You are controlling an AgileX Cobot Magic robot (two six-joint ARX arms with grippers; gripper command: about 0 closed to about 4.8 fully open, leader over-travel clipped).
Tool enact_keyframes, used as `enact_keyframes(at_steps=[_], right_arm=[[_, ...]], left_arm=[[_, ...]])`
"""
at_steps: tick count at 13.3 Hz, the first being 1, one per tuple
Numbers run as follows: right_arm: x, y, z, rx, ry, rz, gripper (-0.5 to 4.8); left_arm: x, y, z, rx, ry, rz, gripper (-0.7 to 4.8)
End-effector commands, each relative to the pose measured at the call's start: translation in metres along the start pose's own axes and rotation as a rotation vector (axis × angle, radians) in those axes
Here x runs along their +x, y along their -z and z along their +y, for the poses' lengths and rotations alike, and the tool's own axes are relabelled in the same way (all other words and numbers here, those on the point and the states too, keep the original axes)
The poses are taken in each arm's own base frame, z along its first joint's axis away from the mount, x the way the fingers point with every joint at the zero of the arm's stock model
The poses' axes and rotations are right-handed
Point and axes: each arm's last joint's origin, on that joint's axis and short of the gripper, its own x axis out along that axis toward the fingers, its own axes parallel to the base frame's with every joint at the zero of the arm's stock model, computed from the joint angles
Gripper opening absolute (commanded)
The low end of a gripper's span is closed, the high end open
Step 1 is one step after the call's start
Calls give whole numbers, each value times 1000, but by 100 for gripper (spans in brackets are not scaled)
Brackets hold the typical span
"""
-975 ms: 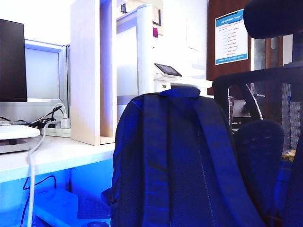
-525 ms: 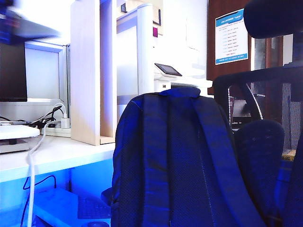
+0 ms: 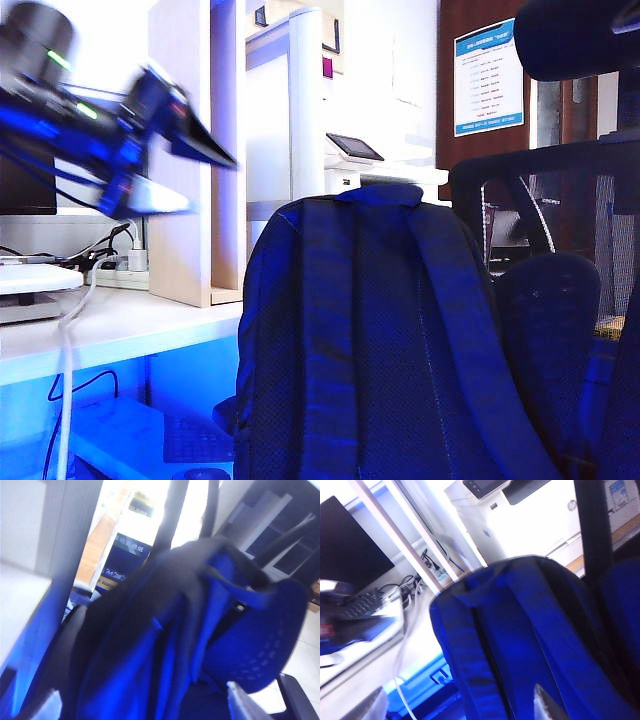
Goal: Grab the backpack from the chair and place it on the desk.
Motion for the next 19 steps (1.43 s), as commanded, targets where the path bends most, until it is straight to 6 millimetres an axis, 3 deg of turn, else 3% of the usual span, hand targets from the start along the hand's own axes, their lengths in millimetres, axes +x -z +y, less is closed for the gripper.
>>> enact_keyframes(at_steps=[1,4,5,8,9,10,11,14,16,19], right_arm=[[5,-10,3,-6,-13,-19,373],[11,-7,-2,15,8,23,372],[13,-6,-3,22,16,36,368],[14,-6,-4,23,16,38,366],[14,-6,-4,23,16,38,358],[14,-6,-4,23,16,37,358],[14,-6,-4,24,16,40,358],[14,-5,-4,25,14,43,358],[14,-5,-4,28,7,53,358],[13,-4,-2,29,-51,84,358]], left_arm=[[29,-6,14,9,87,22,479],[63,-9,19,44,153,46,479],[83,-5,21,74,173,64,479],[113,8,36,66,163,93,479],[121,10,38,73,155,93,216],[123,7,38,94,157,80,38],[123,2,37,114,163,64,-8],[118,-25,25,172,201,1,-6],[102,-52,6,226,215,-64,-6],[58,-107,-41,343,241,-200,-6]])
